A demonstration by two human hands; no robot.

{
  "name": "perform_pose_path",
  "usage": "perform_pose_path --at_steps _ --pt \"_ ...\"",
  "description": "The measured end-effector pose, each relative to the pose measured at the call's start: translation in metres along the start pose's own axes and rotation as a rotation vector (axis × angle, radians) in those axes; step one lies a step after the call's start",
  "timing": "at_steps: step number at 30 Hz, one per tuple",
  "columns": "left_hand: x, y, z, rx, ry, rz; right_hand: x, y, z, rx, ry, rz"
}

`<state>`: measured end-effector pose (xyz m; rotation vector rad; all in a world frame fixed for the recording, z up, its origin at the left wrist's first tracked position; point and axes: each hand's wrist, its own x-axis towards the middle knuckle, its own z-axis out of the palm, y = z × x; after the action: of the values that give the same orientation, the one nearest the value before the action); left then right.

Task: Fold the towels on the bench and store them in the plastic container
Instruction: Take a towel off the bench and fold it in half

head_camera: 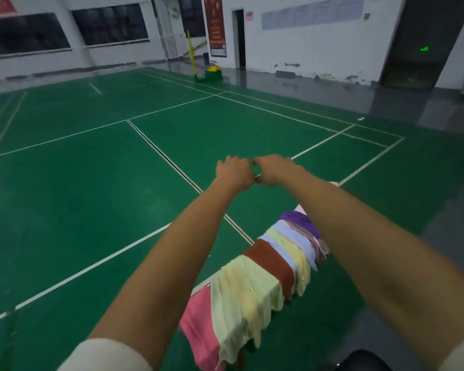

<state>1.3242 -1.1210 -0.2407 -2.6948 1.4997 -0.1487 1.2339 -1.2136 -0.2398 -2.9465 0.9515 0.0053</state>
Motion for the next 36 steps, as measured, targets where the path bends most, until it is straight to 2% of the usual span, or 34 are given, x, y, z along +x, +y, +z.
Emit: perform_pose_path --at_steps 7,14,17,27,32,36 --pt "0.103 -0.011 0.029 -0.018 -0.044 -0.007 0.096 0.023 0.018 -0.001 -0.035 -0.006" --pt "0.192 -0.026 0.032 -0.193 -0.055 -0.057 0.178 0.029 0.014 -0.102 -0.007 0.008" --pt "0.22 -0.036 0.028 -0.217 -0.022 -0.063 0.2 0.036 0.005 -0.092 -0.02 0.016" --pt "0.316 -0.052 0.043 -0.248 -0.072 -0.102 0.27 0.079 0.007 -0.067 -0.049 0.062" --pt "0.349 -0.046 0.069 -0.272 -0.078 -0.128 0.322 0.092 0.019 -0.064 -0.041 0.002" --pt "0.369 -0.043 0.102 -0.262 -0.081 -0.2 0.372 0.092 0.051 -0.032 -0.028 -0.124"
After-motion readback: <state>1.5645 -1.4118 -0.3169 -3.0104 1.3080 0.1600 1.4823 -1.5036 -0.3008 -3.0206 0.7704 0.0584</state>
